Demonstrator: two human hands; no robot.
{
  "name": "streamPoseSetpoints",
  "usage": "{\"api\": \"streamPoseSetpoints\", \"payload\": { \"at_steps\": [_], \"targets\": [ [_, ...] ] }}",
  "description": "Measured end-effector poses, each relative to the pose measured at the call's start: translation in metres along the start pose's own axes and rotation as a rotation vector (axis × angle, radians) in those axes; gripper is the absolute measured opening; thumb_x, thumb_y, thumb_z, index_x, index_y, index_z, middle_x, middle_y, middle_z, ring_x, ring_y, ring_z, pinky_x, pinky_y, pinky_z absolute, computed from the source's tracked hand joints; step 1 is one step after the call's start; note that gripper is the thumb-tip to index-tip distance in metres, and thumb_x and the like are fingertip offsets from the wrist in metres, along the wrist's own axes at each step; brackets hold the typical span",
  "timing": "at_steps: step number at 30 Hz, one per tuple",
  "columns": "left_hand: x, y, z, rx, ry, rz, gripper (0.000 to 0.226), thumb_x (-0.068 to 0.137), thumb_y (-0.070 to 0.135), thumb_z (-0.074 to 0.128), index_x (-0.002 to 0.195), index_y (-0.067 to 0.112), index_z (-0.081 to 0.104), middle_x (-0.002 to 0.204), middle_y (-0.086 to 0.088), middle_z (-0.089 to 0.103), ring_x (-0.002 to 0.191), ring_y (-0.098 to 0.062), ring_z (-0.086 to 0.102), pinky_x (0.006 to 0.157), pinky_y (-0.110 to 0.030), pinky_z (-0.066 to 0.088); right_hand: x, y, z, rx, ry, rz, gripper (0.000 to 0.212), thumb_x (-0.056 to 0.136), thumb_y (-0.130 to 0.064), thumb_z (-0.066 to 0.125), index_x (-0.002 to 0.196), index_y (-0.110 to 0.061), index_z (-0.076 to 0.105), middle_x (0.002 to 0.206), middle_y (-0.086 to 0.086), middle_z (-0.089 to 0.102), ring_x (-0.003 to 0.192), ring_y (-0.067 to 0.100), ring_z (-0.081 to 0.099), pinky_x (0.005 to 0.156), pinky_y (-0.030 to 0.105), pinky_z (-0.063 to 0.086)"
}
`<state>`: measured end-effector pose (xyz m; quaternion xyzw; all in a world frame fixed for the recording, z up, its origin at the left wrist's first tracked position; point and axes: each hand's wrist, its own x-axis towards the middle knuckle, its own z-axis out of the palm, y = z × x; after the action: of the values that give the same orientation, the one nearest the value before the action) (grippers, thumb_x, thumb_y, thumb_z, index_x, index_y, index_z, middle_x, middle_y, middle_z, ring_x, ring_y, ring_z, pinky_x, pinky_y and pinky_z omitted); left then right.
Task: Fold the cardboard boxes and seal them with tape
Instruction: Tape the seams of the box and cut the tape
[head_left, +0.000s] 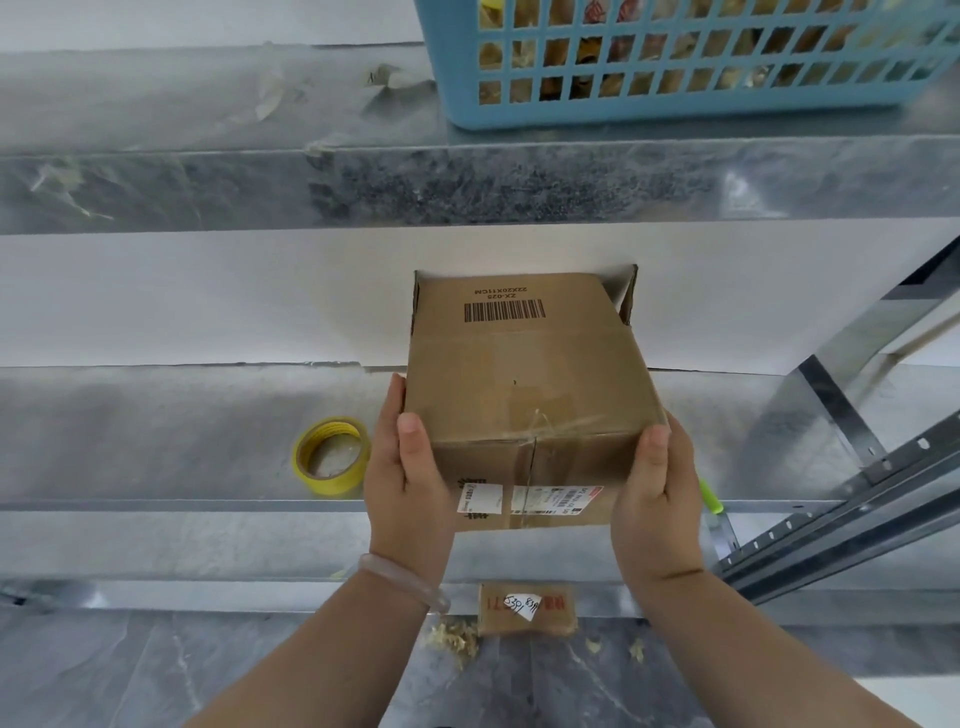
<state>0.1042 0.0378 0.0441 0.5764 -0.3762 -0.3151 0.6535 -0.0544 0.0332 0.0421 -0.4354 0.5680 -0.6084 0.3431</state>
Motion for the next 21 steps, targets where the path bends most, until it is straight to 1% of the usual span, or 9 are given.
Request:
{"api": "streamPoseSetpoints", "payload": {
  "at_steps": [2,4,6,8,11,13,15,18,21],
  "targets": [
    [0.0,0.0,-0.002,-0.033,-0.065,-0.041,0.045,0.098,0.032,0.05,0.141,0.03,0.037,0.128,0.017,0.052,0.107,0.016,0.052,0.085,-0.006,0.045,0.0,0.004,-0.004,-0.018,-0.053,-0.015,0.028,0.105,-0.023,0.029,0.123,-0.032,0.049,0.109,-0.014,0.056,0.093,-0.023,0.051,0.075,-0.003,0.038],
    [-0.001,-0.001,-0.007,0.014,-0.162,-0.024,0.07,0.084,0.036,0.068,0.141,0.039,0.027,0.132,0.011,0.052,0.113,0.006,0.054,0.09,-0.013,0.047,0.001,0.006,-0.008,0.002,-0.123,0.037,0.046,0.101,-0.036,0.029,0.143,-0.021,0.041,0.127,-0.007,0.053,0.103,-0.023,0.048,0.079,-0.004,0.036],
    [0.001,0.003,-0.014,0.074,-0.224,-0.009,0.084,0.077,0.03,0.078,0.139,0.045,0.025,0.131,0.01,0.053,0.114,0.001,0.056,0.087,-0.013,0.049,0.002,0.003,-0.014,0.003,-0.184,0.071,0.057,0.097,-0.045,0.031,0.149,-0.024,0.032,0.14,-0.009,0.046,0.111,-0.019,0.047,0.085,-0.004,0.036],
    [0.005,0.008,-0.021,0.124,-0.208,0.009,0.076,0.077,0.023,0.075,0.139,0.041,0.034,0.125,0.016,0.055,0.104,0.009,0.057,0.081,-0.011,0.05,0.001,-0.001,-0.022,0.012,-0.255,0.075,0.049,0.1,-0.033,0.04,0.148,-0.035,0.029,0.141,-0.018,0.044,0.116,-0.02,0.044,0.094,0.001,0.038],
    [0.006,0.017,-0.028,0.155,-0.142,0.007,0.066,0.08,0.023,0.073,0.137,0.033,0.043,0.115,0.02,0.055,0.089,0.017,0.057,0.068,-0.006,0.049,-0.009,0.0,-0.039,-0.06,-0.302,0.044,0.074,0.093,-0.016,0.062,0.146,-0.046,0.021,0.147,-0.024,0.035,0.134,-0.007,0.037,0.108,0.024,0.036],
    [0.005,0.024,-0.029,0.125,-0.125,-0.016,0.065,0.077,0.032,0.073,0.135,0.035,0.045,0.113,0.019,0.056,0.086,0.017,0.058,0.065,-0.006,0.048,-0.016,0.005,-0.049,-0.244,-0.148,0.066,0.088,0.085,-0.028,0.072,0.15,-0.043,0.015,0.151,-0.02,0.027,0.14,0.004,0.03,0.113,0.034,0.032],
    [0.004,0.029,-0.029,0.112,-0.094,-0.021,0.064,0.075,0.038,0.071,0.134,0.037,0.046,0.111,0.018,0.058,0.086,0.016,0.058,0.064,-0.005,0.048,-0.025,0.009,-0.058,-0.274,-0.01,0.225,0.099,0.078,-0.041,0.074,0.152,-0.038,0.01,0.158,-0.009,0.021,0.143,0.015,0.029,0.116,0.042,0.028],
    [-0.003,0.037,-0.029,0.085,-0.067,-0.036,0.053,0.084,0.033,0.067,0.133,0.034,0.048,0.111,0.017,0.058,0.085,0.017,0.058,0.06,-0.002,0.045,-0.038,0.011,-0.061,0.011,-0.164,0.508,0.098,0.068,-0.055,0.07,0.15,-0.031,0.022,0.153,-0.001,0.037,0.134,0.021,0.042,0.116,0.045,0.03],
    [-0.013,0.045,-0.031,0.066,-0.067,-0.049,0.053,0.081,0.044,0.063,0.131,0.031,0.049,0.109,0.018,0.056,0.085,0.019,0.056,0.062,-0.003,0.045,-0.049,0.006,-0.063,0.12,-0.183,0.472,0.092,0.06,-0.064,0.07,0.14,-0.036,0.035,0.136,-0.004,0.055,0.122,0.015,0.053,0.113,0.045,0.036]
  ]
}}
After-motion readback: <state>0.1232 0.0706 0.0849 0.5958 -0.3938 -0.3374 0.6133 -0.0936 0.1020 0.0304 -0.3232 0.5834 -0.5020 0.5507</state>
